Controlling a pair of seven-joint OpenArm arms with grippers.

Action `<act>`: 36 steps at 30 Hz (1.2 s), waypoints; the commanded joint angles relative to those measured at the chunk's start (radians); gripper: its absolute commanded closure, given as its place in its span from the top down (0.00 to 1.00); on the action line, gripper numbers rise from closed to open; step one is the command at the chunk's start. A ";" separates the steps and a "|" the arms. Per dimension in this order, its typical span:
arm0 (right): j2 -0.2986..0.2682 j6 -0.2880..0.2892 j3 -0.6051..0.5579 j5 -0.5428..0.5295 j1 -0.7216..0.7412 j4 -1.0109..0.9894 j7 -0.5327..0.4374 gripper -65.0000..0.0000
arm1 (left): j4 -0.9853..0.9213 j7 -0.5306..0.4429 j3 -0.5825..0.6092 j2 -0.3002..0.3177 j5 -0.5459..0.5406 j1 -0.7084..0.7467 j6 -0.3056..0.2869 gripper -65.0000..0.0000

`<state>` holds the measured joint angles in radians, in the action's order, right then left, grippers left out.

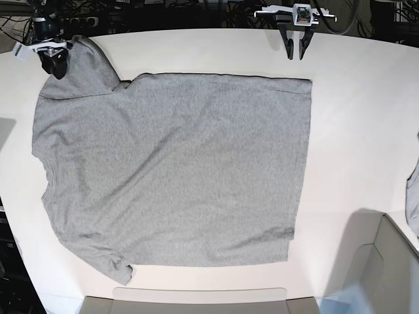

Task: Fold the T-shirt properly
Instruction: 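Lower both grippers to the shoulder corners of the grey T-shirt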

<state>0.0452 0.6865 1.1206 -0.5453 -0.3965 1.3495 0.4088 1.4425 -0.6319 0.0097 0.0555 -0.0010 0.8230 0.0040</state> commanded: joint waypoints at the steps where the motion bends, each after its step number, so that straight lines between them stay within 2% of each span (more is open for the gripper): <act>1: 0.018 0.012 -0.021 0.080 -0.022 -0.006 0.092 0.41 | 0.014 -0.032 0.000 0.004 0.000 0.014 0.004 0.23; 6: 0.058 0.012 -0.112 0.077 -0.061 0.002 0.094 0.41 | 0.025 -0.032 0.000 0.004 -0.003 0.019 0.003 0.23; 14: 0.081 0.012 -0.144 0.080 -0.106 0.002 0.094 0.41 | 0.099 -0.030 0.002 -0.001 -0.006 0.022 0.003 0.23; 17: 0.075 0.012 -0.142 0.080 -0.103 0.002 0.094 0.41 | 0.139 0.037 0.002 -0.001 -0.018 0.022 0.003 0.24; 20: 0.066 0.012 -0.141 0.080 -0.103 0.002 0.089 0.41 | 0.237 0.214 0.020 0.000 -0.189 0.017 -0.003 0.31; 22: 0.051 0.012 -0.141 0.080 -0.103 0.002 0.092 0.41 | 0.320 0.364 0.032 0.017 -0.360 0.015 -0.005 0.35; 26: 0.046 0.012 -0.141 0.080 -0.103 0.002 0.092 0.41 | 0.422 0.633 0.026 0.123 -0.690 -0.027 -0.031 0.35; 29: 0.046 0.012 -0.141 0.080 -0.103 0.002 0.091 0.41 | 0.399 0.743 -0.007 0.182 -0.902 -0.077 -0.043 0.35; 32: 0.035 0.012 -0.141 0.080 -0.103 0.002 0.092 0.41 | 0.330 0.829 -0.076 0.203 -1.089 -0.112 -0.045 0.35; 36: 0.023 0.012 -0.141 0.080 -0.103 -0.003 0.092 0.41 | 0.232 0.950 -0.153 0.205 -1.160 -0.150 -0.066 0.35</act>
<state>0.0669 0.6861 0.9760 -0.5869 -0.4767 1.3670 0.3817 1.6615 0.3103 -0.1436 0.2546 -1.1614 0.6670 -0.0757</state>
